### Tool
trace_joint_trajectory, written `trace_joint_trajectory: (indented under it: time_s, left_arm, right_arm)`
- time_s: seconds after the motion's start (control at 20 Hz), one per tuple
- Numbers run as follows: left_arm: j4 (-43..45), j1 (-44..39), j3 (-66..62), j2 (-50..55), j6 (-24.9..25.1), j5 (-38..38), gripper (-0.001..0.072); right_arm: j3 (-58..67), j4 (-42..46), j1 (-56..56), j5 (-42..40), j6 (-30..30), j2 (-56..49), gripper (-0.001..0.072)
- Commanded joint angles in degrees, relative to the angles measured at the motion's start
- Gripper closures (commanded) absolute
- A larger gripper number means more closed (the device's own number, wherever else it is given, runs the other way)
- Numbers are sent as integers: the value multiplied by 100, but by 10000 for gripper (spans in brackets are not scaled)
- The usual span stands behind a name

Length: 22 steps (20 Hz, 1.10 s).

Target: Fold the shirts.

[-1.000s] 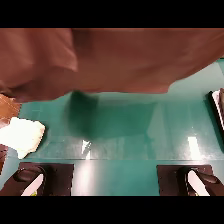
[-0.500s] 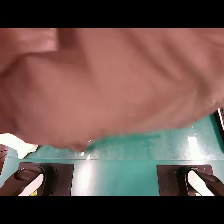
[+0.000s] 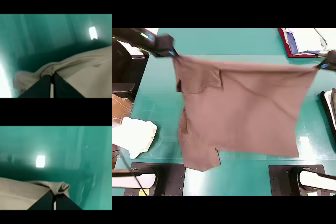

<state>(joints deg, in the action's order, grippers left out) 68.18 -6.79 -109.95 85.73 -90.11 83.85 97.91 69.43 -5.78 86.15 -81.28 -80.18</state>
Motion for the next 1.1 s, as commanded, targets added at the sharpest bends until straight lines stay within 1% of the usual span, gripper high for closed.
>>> trace_joint_trajectory:
  time_s: [0.0, 0.05, 0.15, 0.25, 0.3, 0.35, 0.45, 0.5, 0.55, 0.6, 0.85, 1.05]
  left_arm:
    - [-195, 4, 240, 1161, 26, -546, 680]
    - [-199, 4, 240, 1320, 127, -887, 681]
    - [-192, 4, 238, 1488, 164, -1554, 681]
    - [-175, 4, 238, 1528, 219, -1961, 681]
    - [-170, 4, 238, 1528, 240, -1993, 681]
    - [-175, 4, 238, 1526, 317, -1864, 681]
    - [-96, 4, 240, 1528, 546, -1145, 681]
    - [4, 4, 243, 1530, 573, -697, 681]
    - [94, 4, 264, 1532, 575, -409, 682]
    - [153, 4, 354, 1526, 588, -317, 682]
    - [-48, 4, 1266, 1528, 616, -656, 681]
    - [-42, 4, 1893, 1528, 610, -688, 680]
  right_arm:
    - [-92, -35, 192, -505, 192, -1222, 698]
    - [142, -44, 229, -656, 190, -1565, 697]
    - [671, -46, 232, -835, 188, -2055, 698]
    - [1266, -44, 232, -883, 188, -2367, 697]
    - [1495, -39, 221, -839, 188, -2435, 697]
    - [1661, -37, 201, -782, 190, -2446, 697]
    - [1714, -17, 188, -573, 293, -2337, 697]
    - [1596, -17, 157, -474, 343, -2247, 697]
    - [1360, -15, 160, -457, 343, -2124, 697]
    - [1071, -15, 160, -487, 343, -2011, 698]
    - [-568, 122, 195, -824, 339, -1493, 697]
    - [-1397, 111, 306, -1115, 337, -1276, 696]
